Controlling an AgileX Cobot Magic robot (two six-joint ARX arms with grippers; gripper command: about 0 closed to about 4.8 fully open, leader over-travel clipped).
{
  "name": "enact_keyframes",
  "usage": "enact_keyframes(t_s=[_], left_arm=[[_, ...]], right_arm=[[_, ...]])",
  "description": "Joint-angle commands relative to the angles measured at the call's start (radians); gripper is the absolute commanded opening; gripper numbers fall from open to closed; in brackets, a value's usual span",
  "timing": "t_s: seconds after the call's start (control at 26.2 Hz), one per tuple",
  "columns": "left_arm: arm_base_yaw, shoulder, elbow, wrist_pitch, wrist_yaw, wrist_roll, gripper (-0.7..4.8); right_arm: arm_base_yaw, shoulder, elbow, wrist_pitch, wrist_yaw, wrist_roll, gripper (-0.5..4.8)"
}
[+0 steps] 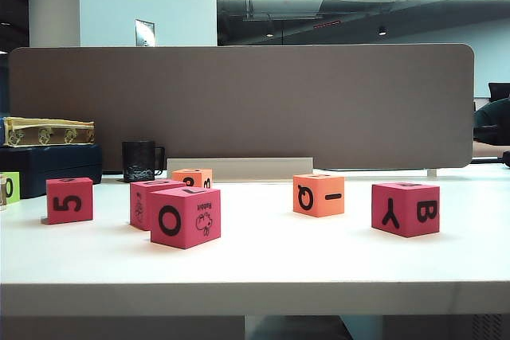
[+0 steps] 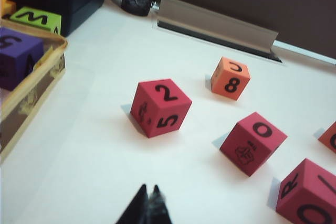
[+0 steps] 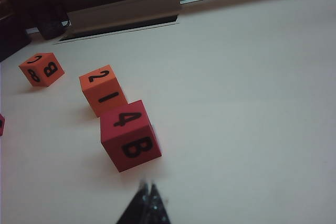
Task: Select the appropriate blocks from the scattered letter blocks on the table and arrange them in a row to spell out "2024".
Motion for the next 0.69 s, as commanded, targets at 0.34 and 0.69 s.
enact_keyframes(t_s=[0.34, 0.69], left_arm=[[0.0, 0.001, 0.02, -0.01, 0.079, -0.006, -0.06], [0.0, 0.007, 0.204, -0.05, 0.084, -0.002, -0.06]], right_arm=[[0.002, -0.011, 0.004, 0.056, -0.023, 0.003, -0.03], [0.001, -0.007, 0.188, 0.08, -0.018, 0.047, -0.03]])
